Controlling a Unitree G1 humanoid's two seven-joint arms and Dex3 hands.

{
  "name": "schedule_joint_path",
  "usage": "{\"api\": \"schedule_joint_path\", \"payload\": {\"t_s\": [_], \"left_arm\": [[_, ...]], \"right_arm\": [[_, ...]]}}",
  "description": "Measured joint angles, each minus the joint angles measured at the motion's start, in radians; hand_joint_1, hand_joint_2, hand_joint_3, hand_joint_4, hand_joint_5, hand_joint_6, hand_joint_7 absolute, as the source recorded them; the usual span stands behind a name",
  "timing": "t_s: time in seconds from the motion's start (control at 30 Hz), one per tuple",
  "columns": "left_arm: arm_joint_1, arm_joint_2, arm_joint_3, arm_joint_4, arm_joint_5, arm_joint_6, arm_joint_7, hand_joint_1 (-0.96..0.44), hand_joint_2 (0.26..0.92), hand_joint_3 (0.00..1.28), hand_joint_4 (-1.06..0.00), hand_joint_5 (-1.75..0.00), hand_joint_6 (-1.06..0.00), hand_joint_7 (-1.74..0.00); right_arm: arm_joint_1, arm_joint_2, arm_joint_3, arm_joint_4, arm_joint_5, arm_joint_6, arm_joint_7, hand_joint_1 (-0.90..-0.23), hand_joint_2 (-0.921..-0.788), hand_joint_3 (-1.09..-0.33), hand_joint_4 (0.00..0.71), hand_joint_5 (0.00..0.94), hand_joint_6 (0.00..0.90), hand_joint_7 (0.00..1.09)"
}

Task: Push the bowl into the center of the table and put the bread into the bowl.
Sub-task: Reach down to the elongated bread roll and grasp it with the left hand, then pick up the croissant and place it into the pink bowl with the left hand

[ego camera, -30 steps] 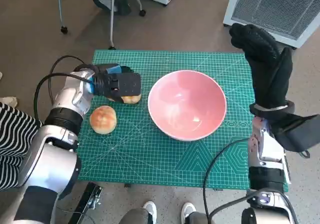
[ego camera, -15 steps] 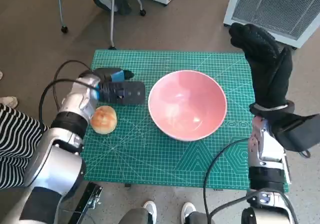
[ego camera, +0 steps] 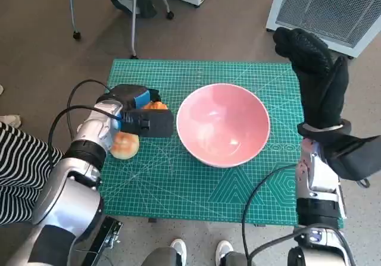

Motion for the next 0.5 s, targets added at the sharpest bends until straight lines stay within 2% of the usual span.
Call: {"api": "schedule_joint_path", "payload": {"t_s": [0.5], "left_arm": [[0.0,0.007,0.004,0.001,0.003,-0.019,0.015,0.0,0.92,0.1,-0.6,-1.27,-0.65,-1.13]], "right_arm": [[0.01,0.0,0.0,-0.015,0.0,0.0,-0.001,-0.712,-0.921,-0.638,0.18,0.003,0.064,0.45]]}}
